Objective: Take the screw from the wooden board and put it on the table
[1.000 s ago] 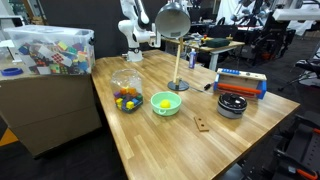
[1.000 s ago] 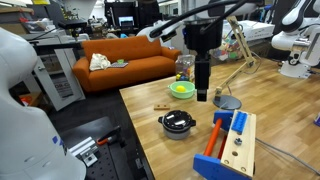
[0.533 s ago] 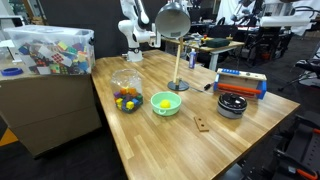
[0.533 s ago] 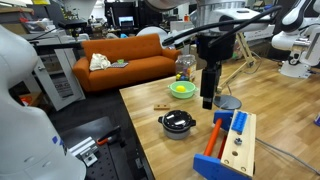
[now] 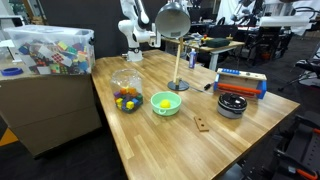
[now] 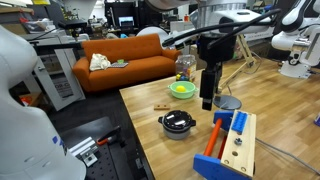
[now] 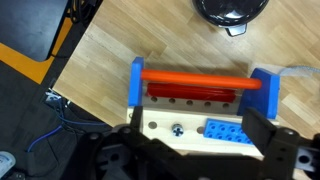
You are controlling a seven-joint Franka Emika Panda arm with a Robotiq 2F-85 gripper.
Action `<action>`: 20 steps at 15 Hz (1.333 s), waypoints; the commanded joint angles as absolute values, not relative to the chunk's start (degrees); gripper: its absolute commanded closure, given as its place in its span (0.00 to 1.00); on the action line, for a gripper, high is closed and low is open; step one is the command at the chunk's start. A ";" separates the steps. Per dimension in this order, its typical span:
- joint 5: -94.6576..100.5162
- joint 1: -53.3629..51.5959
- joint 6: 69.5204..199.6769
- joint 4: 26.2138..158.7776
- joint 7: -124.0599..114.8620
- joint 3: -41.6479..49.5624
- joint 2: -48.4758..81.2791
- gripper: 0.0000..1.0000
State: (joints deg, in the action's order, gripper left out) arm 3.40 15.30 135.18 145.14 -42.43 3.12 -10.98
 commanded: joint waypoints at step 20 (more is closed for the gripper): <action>0.42 13.17 137.02 133.37 -41.53 12.29 8.35 0.00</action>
